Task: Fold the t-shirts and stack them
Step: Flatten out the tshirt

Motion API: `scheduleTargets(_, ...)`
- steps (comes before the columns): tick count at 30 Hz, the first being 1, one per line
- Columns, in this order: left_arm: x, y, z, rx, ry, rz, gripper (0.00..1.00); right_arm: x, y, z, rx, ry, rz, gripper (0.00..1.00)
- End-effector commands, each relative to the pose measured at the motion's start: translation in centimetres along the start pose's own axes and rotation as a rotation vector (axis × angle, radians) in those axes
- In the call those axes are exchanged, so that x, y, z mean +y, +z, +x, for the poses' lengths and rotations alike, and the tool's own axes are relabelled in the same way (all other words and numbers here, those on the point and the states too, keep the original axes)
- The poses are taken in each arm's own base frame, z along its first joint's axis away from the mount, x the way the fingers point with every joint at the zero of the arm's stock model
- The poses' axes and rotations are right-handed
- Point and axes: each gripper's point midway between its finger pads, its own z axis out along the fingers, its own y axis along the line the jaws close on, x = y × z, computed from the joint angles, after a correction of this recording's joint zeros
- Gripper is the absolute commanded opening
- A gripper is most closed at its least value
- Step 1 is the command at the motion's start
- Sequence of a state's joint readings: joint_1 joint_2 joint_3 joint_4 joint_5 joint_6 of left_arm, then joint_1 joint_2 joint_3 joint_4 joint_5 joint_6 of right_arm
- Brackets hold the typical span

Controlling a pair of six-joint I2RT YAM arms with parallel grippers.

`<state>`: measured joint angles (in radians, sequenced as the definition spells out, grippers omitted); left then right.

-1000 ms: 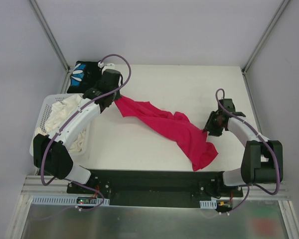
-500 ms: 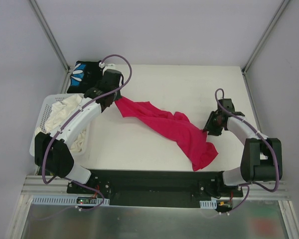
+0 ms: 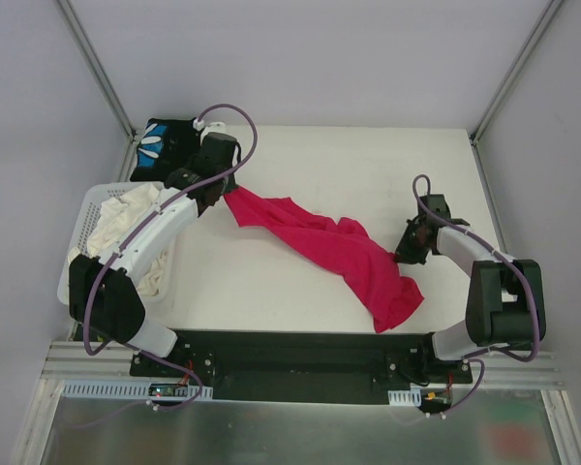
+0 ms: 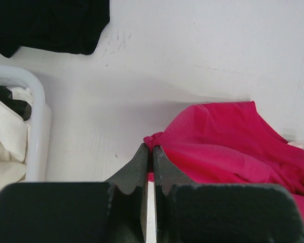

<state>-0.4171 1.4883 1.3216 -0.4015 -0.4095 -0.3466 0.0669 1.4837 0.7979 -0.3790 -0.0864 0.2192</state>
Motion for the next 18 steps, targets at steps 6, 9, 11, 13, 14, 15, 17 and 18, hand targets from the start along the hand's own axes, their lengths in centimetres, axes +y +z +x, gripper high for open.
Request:
scheduleTargets(6,0.1,0.1,-1.2,-0.023,-0.007,-0.004,0.0,0.6,-1.1,-1.5,-0.049,-0.017,-0.002,0.01)
scheduleTargets(9,0.3,0.1,-1.1,-0.023,-0.006,-0.009,0.0,1.0,-1.8,-2.4,-0.074,-0.022,-0.007,0.01)
scheduleTargets(11,0.3,0.3,-0.6,-0.011,-0.003,-0.009,0.0,1.1,-2.3,-2.9,-0.086,-0.027,-0.004,0.01)
scheduleTargets(13,0.2,0.6,-0.3,-0.004,-0.004,-0.008,0.0,1.5,-3.2,-4.1,-0.115,-0.032,-0.002,0.01)
scheduleTargets(14,0.1,0.7,-0.1,0.003,-0.003,-0.007,0.0,1.7,-3.5,-4.6,-0.126,-0.036,-0.004,0.01)
scheduleTargets(15,0.1,0.6,0.0,0.005,-0.005,-0.006,0.0,1.7,-3.8,-5.1,-0.135,-0.033,-0.005,0.01)
scheduleTargets(17,0.0,1.0,0.8,0.027,-0.005,0.0,0.0,2.2,-4.4,-6.2,-0.154,-0.032,-0.019,0.01)
scheduleTargets(18,-0.1,1.1,1.0,0.033,-0.005,0.004,0.0,2.3,-4.6,-6.5,-0.159,-0.028,-0.023,0.01)
